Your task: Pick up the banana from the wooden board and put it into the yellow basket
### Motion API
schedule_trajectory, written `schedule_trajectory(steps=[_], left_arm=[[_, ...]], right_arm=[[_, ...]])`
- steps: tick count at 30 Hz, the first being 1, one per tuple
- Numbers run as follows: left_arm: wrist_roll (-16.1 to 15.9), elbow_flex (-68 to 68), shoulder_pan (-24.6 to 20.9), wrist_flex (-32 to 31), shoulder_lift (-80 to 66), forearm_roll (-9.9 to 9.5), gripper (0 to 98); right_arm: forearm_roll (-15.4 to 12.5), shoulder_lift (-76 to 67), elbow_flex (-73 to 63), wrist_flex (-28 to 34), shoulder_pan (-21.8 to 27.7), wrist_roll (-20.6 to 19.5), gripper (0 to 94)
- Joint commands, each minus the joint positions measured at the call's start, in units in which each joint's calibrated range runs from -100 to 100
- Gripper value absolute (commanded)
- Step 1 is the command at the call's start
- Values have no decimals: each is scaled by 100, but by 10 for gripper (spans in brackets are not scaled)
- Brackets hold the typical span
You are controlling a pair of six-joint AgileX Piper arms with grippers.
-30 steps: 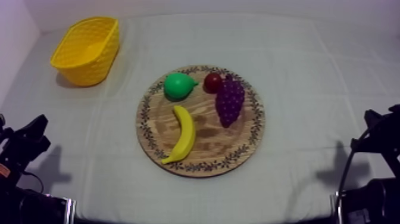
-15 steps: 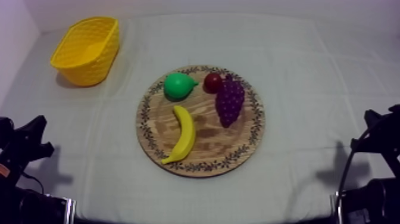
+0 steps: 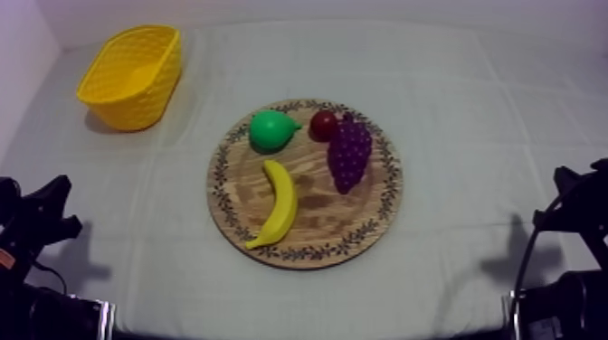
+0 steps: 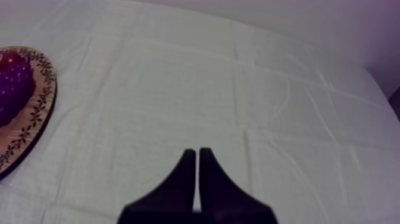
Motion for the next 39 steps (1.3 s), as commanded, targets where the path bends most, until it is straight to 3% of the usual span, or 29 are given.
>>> schedule_trajectory(steps=[1,10,15,22,27,39], left_arm=[[4,-7,0,1,0,-4,1],[-60,49,-21,-440,0,14,1],[-186,-81,-105,-544,159,129,1],[-238,-1183,151,-584,1150,172,1],[-287,-2277,316,-577,2070,390,1],[386,-4474,1182,-22,3972,471,1]], right_arm=[[1,-2,2,5,0,-1,3],[1,-2,2,5,0,-1,3],[1,-2,2,5,0,-1,3],[1,-2,2,5,0,-1,3],[1,-2,2,5,0,-1,3],[1,-2,2,5,0,-2,3]])
